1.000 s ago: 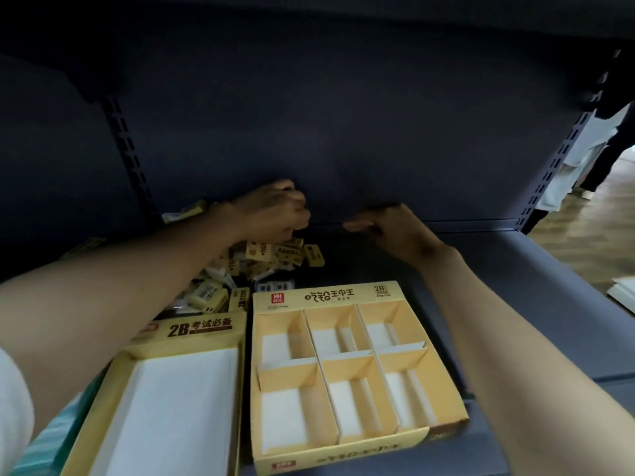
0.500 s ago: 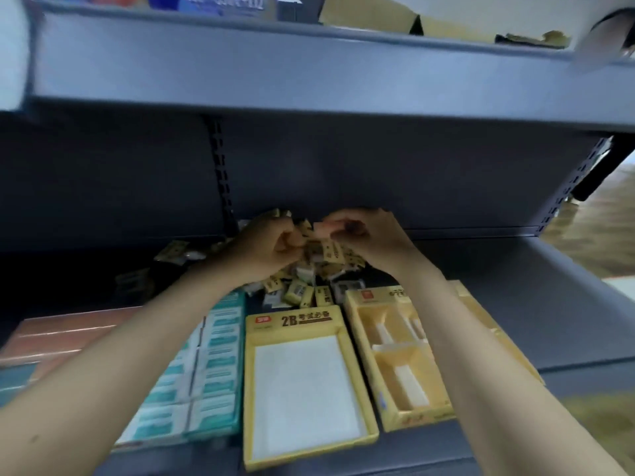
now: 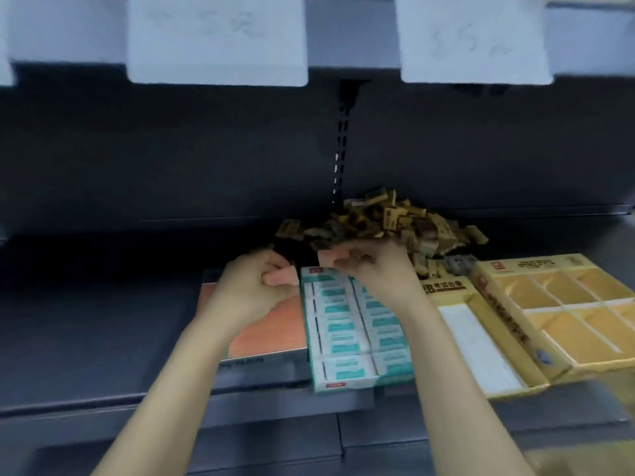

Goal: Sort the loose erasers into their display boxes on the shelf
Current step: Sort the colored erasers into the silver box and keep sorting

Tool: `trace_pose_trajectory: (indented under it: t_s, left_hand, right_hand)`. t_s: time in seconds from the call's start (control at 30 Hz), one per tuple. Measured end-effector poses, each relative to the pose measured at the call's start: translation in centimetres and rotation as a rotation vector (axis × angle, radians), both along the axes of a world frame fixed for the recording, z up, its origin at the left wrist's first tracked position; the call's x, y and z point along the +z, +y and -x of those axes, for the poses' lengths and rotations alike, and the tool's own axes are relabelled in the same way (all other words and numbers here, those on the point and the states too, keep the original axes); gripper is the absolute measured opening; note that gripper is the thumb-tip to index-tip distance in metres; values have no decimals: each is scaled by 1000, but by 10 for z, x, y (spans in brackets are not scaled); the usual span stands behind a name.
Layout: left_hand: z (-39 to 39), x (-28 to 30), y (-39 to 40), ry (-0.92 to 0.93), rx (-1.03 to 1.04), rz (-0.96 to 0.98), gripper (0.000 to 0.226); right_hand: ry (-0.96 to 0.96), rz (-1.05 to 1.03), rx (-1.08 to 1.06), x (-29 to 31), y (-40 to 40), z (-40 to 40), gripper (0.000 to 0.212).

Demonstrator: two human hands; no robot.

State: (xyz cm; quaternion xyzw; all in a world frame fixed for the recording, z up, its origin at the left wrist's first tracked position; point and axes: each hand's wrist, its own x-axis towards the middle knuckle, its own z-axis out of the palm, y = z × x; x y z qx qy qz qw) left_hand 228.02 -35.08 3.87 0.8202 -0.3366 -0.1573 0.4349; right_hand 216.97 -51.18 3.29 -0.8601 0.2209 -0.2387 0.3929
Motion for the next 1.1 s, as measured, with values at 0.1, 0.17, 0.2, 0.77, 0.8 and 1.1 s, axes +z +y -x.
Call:
trace_pose_trajectory:
  t_s: [0.1, 0.17, 0.2, 0.77, 0.8, 1.1]
  left_hand:
    - [-17, 0, 25, -34, 9, 4, 27]
    - [-26, 0, 38, -33, 4, -7, 22]
    - [-30, -2, 44, -39, 3, -21, 21]
    - [-48, 4, 94, 80, -37, -110, 11]
    - [-48, 3, 93, 64, -31, -109, 12]
    - [-44, -4, 90, -159, 15, -176, 21]
  right_hand:
    - [8, 4, 16, 4, 24, -13, 20]
    - [1, 0, 30, 7, 38, -20, 17]
    - [0, 0, 32, 9, 44, -23, 16]
    - [46, 46, 25, 6, 87, -65, 12]
    - [48, 35, 25, 6, 89, -65, 12]
    - [2, 52, -37, 10, 101, -61, 8]
